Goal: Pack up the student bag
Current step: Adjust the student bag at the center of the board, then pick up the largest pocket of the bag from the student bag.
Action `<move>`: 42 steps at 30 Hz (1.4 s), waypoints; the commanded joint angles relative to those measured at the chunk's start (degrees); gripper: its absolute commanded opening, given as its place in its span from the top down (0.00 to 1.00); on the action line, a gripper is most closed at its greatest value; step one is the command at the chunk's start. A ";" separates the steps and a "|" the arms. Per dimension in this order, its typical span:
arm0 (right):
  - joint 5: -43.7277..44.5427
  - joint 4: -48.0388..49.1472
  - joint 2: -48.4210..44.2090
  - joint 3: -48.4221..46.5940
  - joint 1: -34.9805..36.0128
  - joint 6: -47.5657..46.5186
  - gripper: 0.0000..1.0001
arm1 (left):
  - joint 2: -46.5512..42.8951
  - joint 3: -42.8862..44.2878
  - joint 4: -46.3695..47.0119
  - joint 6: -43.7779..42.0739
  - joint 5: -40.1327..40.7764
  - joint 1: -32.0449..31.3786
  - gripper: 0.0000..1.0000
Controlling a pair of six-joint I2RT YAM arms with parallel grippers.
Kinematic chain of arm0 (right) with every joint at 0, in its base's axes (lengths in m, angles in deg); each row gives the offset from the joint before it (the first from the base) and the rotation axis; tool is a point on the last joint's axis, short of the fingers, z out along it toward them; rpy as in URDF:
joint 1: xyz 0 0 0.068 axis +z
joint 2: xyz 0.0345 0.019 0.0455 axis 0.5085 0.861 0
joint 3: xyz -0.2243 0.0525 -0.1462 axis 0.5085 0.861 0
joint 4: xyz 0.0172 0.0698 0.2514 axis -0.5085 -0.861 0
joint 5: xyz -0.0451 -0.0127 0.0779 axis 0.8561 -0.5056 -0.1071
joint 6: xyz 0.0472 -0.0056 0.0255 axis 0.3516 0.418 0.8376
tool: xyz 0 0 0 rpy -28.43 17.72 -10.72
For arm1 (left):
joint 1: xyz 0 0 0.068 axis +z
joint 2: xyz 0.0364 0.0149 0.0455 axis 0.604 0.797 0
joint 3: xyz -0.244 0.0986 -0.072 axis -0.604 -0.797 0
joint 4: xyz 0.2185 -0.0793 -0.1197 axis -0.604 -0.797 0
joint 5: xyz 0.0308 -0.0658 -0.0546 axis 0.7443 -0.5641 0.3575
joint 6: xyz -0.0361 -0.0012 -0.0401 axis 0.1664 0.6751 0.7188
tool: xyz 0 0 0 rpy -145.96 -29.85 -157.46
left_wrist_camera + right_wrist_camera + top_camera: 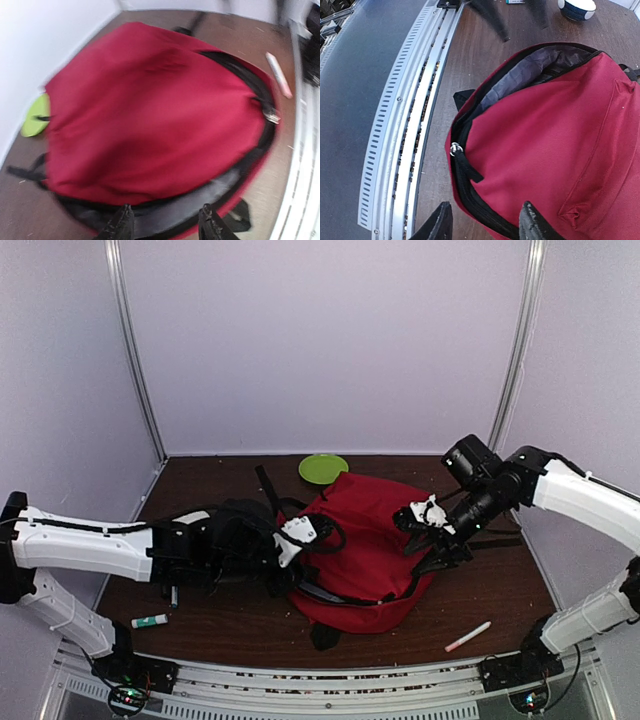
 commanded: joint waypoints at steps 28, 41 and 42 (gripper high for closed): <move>-5.61 -12.19 24.37 -9.90 3.14 -11.38 0.46 | 11.92 1.95 2.39 0.52 -7.65 -9.16 0.50; -5.18 -12.50 25.74 -11.57 2.48 -10.55 0.54 | 10.73 0.76 2.55 1.08 -6.37 -9.33 0.50; -5.04 -11.57 25.78 -11.30 2.52 -9.62 0.55 | 10.63 0.69 2.56 1.15 -6.25 -9.34 0.50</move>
